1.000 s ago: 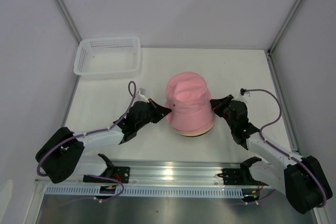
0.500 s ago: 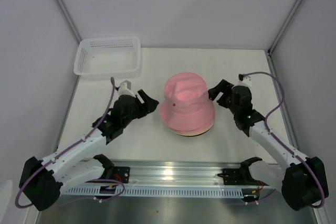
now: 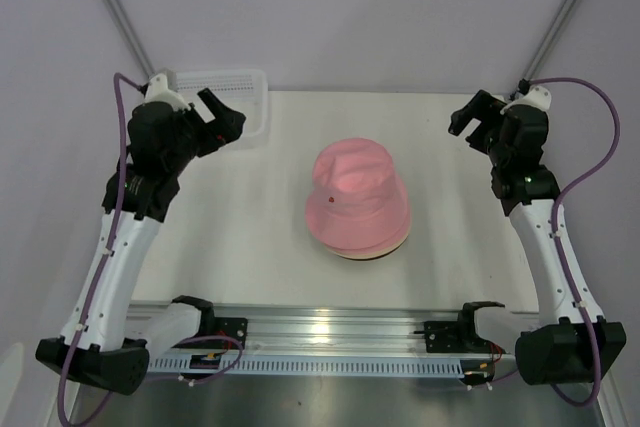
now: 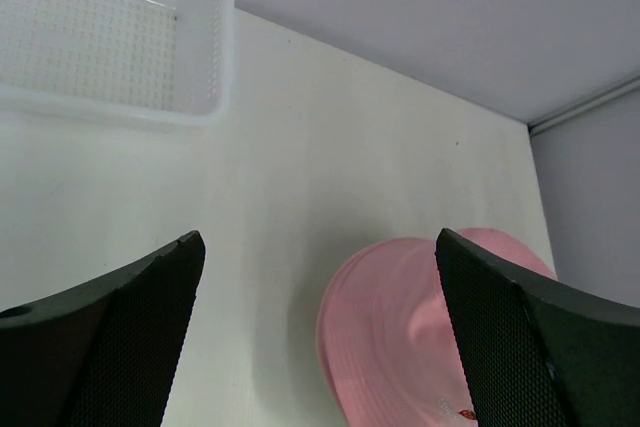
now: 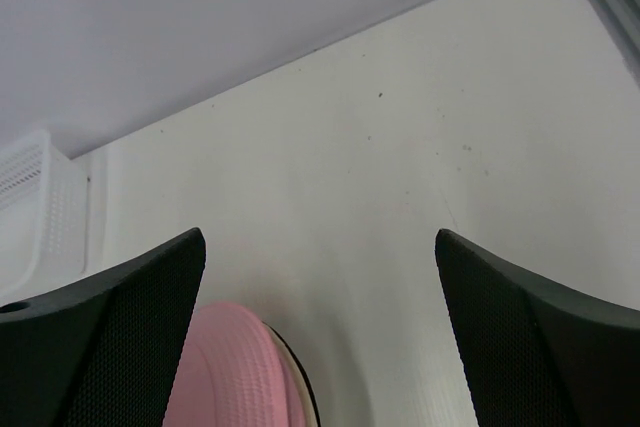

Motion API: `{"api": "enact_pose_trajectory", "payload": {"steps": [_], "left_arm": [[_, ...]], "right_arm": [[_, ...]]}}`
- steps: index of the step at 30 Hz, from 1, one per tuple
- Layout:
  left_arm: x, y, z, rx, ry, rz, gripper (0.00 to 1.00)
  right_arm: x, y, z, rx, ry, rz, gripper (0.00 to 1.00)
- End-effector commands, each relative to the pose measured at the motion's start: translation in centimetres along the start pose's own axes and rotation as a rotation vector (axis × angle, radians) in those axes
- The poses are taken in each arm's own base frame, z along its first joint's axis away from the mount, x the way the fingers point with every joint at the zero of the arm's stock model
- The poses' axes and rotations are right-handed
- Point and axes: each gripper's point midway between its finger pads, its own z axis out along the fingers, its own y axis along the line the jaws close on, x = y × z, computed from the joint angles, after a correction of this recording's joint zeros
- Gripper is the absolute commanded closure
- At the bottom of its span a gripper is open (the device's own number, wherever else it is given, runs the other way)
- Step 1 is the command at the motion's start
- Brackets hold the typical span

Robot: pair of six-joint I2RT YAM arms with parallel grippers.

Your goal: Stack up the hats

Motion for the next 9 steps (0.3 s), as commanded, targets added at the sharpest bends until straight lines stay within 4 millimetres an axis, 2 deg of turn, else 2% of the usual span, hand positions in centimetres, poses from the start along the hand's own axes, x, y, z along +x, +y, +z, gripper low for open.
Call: {"api": "enact_pose_trajectory", "payload": {"steps": [1, 4, 6, 9], "left_arm": [[2.0, 1.1, -0.6, -0.025, 0.174, 0.165, 0.01], [2.5, 2.3, -0.7, -0.068, 0.190, 0.215, 0.00], [2.9, 1.5, -1.1, 0.002, 0.195, 0.241, 0.00], [2.5, 0.7, -1.7, 0.051, 0.154, 0.254, 0.00]], "right_arm": [[1.2, -1.9, -0.4, 0.071, 0.034, -0.060, 0.01], [2.1, -2.7, 0.1, 0.097, 0.041, -0.075, 0.01], [2.5, -2.8, 0.5, 0.095, 0.055, -0.081, 0.01], [2.4, -2.3, 0.5, 0.069, 0.049, -0.083, 0.00]]}}
